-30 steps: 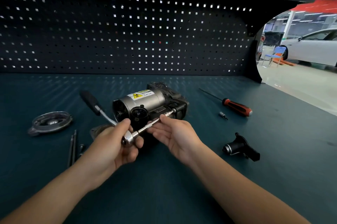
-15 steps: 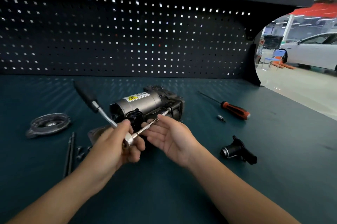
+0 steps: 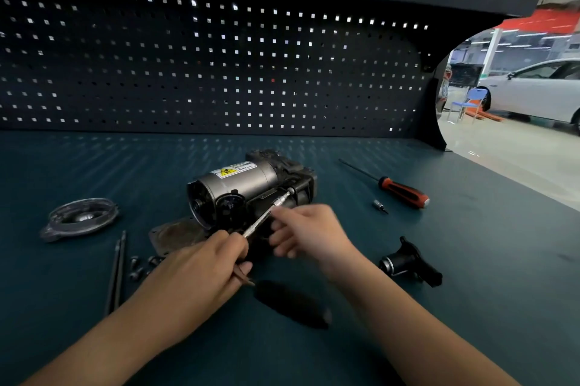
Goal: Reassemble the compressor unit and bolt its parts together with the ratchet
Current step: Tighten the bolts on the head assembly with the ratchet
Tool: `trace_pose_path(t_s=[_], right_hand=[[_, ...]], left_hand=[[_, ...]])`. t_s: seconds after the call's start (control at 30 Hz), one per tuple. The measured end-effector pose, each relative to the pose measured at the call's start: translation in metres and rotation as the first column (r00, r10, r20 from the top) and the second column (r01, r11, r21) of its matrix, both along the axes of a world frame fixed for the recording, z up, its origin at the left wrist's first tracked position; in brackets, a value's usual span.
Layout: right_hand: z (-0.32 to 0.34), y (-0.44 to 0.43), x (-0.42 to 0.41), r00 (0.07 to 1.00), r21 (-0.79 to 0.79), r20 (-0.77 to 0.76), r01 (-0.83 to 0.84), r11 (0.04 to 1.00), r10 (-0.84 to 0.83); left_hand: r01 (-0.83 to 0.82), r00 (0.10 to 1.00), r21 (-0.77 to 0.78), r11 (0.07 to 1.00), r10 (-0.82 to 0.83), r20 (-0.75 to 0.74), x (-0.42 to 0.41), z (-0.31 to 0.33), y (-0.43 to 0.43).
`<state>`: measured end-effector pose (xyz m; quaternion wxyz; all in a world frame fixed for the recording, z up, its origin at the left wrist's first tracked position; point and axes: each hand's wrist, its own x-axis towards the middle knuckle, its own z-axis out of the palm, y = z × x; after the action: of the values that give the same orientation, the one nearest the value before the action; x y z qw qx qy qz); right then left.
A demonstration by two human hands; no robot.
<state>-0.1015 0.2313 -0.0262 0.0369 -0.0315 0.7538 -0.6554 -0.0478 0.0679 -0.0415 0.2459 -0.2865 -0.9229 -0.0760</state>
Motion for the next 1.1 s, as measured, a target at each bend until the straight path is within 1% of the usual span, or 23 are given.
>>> trace_pose_path(t_s=[0.03,0.07,0.1,0.13,0.17,0.23,0.3,0.33,0.37,0.4,0.47,0.53,0.6,0.67,0.73,0.8,0.9,1.0,1.1], right_hand=[[0.000,0.007,-0.004,0.979,0.144,-0.167,0.140,0.980,-0.115],[-0.001,0.013,-0.008,0.909,0.231,-0.363,0.301,0.925,-0.205],[0.000,0.018,-0.012,0.836,0.265,-0.497,0.400,0.877,-0.232],[-0.001,0.023,-0.016,0.802,0.302,-0.563,0.425,0.853,-0.200],[-0.004,0.028,-0.020,0.803,0.353,-0.582,0.391,0.850,-0.128],[-0.011,0.033,-0.032,0.835,0.481,-0.550,0.288,0.828,0.029],[-0.019,0.035,-0.042,0.850,0.590,-0.508,0.224,0.776,0.141],[-0.024,0.037,-0.045,0.852,0.625,-0.493,0.206,0.753,0.176],[-0.026,0.038,-0.048,0.847,0.636,-0.494,0.200,0.745,0.195],[-0.027,0.040,-0.050,0.842,0.618,-0.505,0.199,0.760,0.190],[-0.026,0.045,-0.052,0.841,0.539,-0.518,0.182,0.822,0.153],[-0.026,0.050,-0.053,0.844,0.517,-0.517,0.173,0.839,0.145],[-0.030,0.056,-0.054,0.851,0.556,-0.494,0.150,0.817,0.179],[-0.034,0.061,-0.051,0.855,0.587,-0.479,0.146,0.796,0.197],[-0.037,0.062,-0.049,0.855,0.551,-0.497,0.180,0.815,0.147],[-0.039,0.060,-0.047,0.849,0.512,-0.521,0.225,0.829,0.091],[-0.043,0.058,-0.047,0.855,0.514,-0.512,0.232,0.825,0.078],[-0.044,0.058,-0.048,0.848,0.527,-0.525,0.254,0.811,0.075],[-0.045,0.057,-0.048,0.840,0.493,-0.541,0.278,0.824,0.040]], left_hand=[[-0.003,1.000,-0.033,0.999,0.002,-0.024,0.001,-0.001,0.001],[-0.009,0.999,-0.032,0.999,0.008,-0.033,0.002,-0.002,0.000],[-0.014,0.999,-0.022,1.000,0.014,-0.031,0.001,-0.003,0.001],[-0.020,0.999,-0.023,1.000,0.019,-0.032,0.002,-0.003,0.001],[-0.019,0.999,-0.030,0.999,0.018,-0.047,0.001,-0.003,0.002],[-0.023,0.997,-0.067,0.997,0.018,-0.079,0.003,0.000,0.003],[-0.034,0.996,-0.097,0.995,0.026,-0.084,0.002,0.003,0.003],[-0.032,0.998,-0.091,0.995,0.026,-0.065,0.003,0.004,0.003],[-0.037,0.999,-0.071,0.997,0.036,-0.012,0.003,0.004,0.003],[-0.042,0.997,-0.035,0.998,0.044,0.056,0.002,0.004,0.003],[-0.079,0.986,0.060,0.995,0.069,0.150,0.000,0.000,0.002],[-0.096,0.978,0.093,0.991,0.076,0.196,0.000,-0.005,0.000],[-0.103,0.975,0.094,0.990,0.082,0.205,-0.001,-0.008,0.000],[-0.097,0.977,0.126,0.987,0.071,0.200,-0.002,-0.010,0.000],[-0.082,0.976,0.205,0.975,0.037,0.215,-0.003,-0.012,-0.002],[-0.107,0.968,0.269,0.957,0.039,0.248,-0.003,-0.013,-0.002],[-0.144,0.968,0.345,0.928,0.059,0.244,-0.002,-0.015,-0.001],[-0.182,0.961,0.350,0.919,0.090,0.262,-0.003,-0.017,0.001],[-0.213,0.946,0.316,0.925,0.114,0.304,-0.002,-0.019,0.004]])
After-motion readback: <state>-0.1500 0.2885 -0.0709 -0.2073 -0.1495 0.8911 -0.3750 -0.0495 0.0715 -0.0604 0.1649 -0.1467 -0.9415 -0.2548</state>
